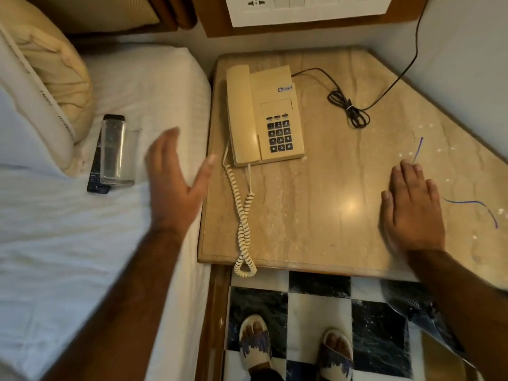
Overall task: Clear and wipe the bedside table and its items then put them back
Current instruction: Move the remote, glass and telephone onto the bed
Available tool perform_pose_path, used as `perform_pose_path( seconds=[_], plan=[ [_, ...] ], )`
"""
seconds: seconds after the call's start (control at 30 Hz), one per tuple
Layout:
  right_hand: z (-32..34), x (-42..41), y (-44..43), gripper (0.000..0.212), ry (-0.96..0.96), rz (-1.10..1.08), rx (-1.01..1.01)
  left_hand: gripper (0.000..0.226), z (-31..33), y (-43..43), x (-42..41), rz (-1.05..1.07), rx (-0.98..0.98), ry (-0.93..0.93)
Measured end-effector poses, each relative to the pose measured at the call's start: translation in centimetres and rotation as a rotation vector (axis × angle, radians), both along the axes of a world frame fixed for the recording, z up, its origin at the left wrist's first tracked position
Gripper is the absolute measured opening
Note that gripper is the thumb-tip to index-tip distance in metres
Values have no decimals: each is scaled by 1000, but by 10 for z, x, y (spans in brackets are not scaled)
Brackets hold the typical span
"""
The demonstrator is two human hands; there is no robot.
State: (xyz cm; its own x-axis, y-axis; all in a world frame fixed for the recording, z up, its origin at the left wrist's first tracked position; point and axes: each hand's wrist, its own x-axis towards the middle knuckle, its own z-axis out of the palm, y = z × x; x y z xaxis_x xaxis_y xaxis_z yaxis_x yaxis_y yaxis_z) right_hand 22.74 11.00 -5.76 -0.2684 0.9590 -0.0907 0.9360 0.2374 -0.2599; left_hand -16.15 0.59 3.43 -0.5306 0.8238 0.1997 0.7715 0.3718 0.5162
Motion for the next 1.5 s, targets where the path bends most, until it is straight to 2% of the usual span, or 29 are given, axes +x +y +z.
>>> perform_pose_path(
  seconds=[0.07,0.13,0.23,0.3,0.37,0.5,0.6,0.67,0.73,0.83,0.9,0.97,1.03,1.07,1.13,1.23,1.33,1.43,1.5],
  plan=[
    [12,-22,4,67,104,-11,27,81,-2,19,26,-15,-89,-190],
    [27,-63,10,68,317,-14,15,86,-12,46,36,62,-185,-374],
    [40,-136,32,74,608,-66,-195,93,-28,90,32,170,-276,-547],
    [40,-177,51,76,848,-178,-410,89,-35,105,32,173,-311,-576],
    [40,-201,57,65,1035,-313,-569,82,-39,111,35,210,-273,-610],
    [58,-217,23,38,1156,-427,-548,64,-23,95,53,286,-137,-687],
    [87,-209,-36,34,1272,-452,-553,56,0,39,56,298,-27,-731],
    [108,-204,-82,31,1363,-429,-625,45,16,-9,56,330,32,-751],
    [122,-208,-130,30,1414,-384,-746,31,31,-58,53,397,75,-675],
    [132,-226,-191,34,1351,-287,-848,24,39,-130,25,532,88,-457],
    [128,-242,-221,39,1280,-214,-868,36,38,-171,-2,596,73,-363],
    [127,-258,-241,55,1223,-123,-937,32,36,-203,-26,609,120,-383],
    [127,-274,-254,59,1172,-59,-969,21,37,-220,-44,606,185,-424],
    [126,-281,-258,57,1162,-44,-967,24,33,-226,-55,615,205,-435],
    [123,-297,-265,54,1157,-45,-984,46,25,-233,-72,648,208,-436],
    [118,-318,-272,56,1102,-30,-1013,71,5,-240,-90,650,113,-394],
    [112,-317,-267,56,1052,52,-1071,62,-8,-241,-97,658,1,-273],
    [97,-282,-245,50,881,133,-936,52,-3,-236,-82,572,-54,28],
    [82,-244,-217,41,746,56,-720,52,6,-216,-45,298,-19,122]
  ],
)
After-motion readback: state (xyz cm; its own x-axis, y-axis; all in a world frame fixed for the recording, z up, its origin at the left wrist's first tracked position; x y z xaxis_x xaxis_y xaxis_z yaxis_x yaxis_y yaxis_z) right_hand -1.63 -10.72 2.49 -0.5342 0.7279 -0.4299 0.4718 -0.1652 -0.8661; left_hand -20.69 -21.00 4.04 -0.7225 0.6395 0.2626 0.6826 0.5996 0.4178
